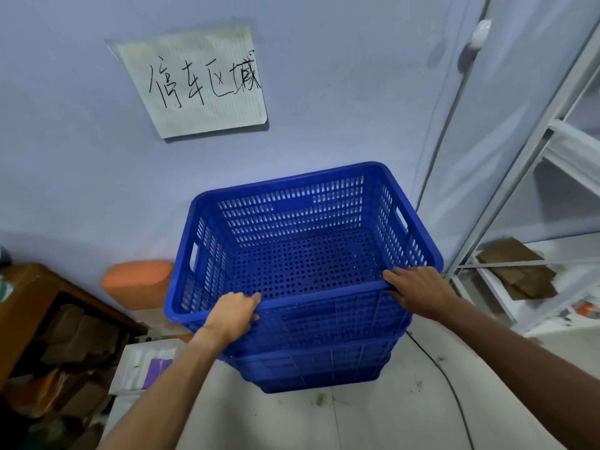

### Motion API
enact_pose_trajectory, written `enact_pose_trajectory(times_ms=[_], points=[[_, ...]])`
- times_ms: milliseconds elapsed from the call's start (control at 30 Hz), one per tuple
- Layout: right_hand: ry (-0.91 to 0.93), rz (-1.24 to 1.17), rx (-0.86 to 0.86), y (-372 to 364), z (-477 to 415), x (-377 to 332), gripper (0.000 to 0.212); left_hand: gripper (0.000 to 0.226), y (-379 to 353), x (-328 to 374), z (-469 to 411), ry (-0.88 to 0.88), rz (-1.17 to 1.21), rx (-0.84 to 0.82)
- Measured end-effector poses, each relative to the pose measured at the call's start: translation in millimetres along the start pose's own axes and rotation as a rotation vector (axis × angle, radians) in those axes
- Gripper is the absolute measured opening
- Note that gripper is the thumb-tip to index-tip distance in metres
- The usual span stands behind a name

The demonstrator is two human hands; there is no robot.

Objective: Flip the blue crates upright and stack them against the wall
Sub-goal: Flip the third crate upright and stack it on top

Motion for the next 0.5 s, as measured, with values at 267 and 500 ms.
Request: enact_pose_trajectory(times_ms=[267,500], points=[[-0.016,-0.028,0.045,0,4,-13,0.024,0.031,-2,-9,6,-0.009,-0.097,-0.001],[-0.069,-0.016,0.156,-6,6,-20,0.024,0.026,-2,-14,9,-0.005,-0.122,0.037]])
Point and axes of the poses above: each hand's wrist, its own z-axis away from the middle knuckle, its own y-axis out of the back of the hand, x = y × z, the point moved 1 cm from there along -z, towards the middle knuckle
